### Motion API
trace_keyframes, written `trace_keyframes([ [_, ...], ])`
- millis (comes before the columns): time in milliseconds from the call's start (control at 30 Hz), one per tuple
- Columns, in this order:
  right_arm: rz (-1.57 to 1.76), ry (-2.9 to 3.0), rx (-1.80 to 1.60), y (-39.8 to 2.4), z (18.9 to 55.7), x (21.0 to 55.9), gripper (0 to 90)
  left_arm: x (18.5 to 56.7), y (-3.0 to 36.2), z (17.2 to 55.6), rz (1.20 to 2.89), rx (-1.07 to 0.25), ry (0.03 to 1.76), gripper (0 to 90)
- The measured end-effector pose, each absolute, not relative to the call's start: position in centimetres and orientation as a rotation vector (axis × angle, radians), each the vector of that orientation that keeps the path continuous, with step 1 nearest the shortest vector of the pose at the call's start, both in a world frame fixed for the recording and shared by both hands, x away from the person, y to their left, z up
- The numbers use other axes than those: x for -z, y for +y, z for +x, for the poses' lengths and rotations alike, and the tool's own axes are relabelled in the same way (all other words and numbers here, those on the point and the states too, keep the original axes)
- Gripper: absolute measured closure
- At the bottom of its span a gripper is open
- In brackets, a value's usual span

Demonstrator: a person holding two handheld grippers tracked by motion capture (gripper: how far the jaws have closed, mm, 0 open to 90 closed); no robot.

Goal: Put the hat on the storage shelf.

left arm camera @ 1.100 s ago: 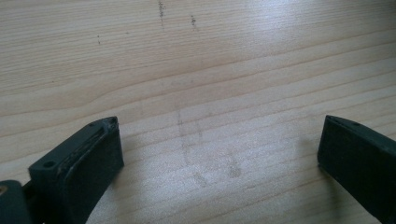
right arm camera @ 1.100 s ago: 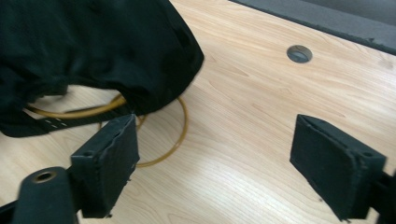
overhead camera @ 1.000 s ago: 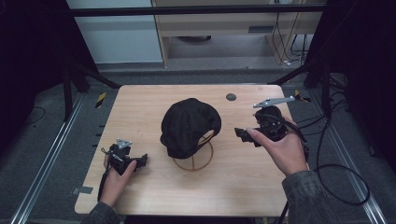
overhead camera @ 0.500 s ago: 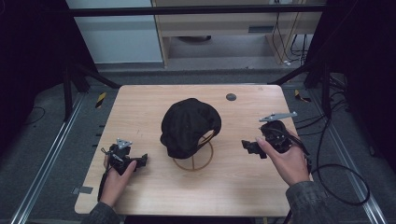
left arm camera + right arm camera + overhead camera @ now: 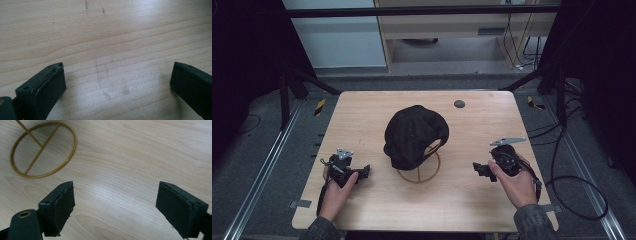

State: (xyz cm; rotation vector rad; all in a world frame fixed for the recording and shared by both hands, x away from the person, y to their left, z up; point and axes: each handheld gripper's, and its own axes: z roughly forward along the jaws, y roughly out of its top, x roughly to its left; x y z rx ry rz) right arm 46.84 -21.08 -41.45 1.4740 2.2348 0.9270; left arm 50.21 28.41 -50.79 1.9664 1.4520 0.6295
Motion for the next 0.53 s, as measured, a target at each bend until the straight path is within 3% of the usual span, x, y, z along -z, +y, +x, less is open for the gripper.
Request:
trace_keyframes([
  [533, 1.523, 2.139, -0.817, -20.0, 47.6, 50.1, 8.9, 50.8, 28.4, 50.2, 1.966, -0.628, 1.452, 0.0],
])
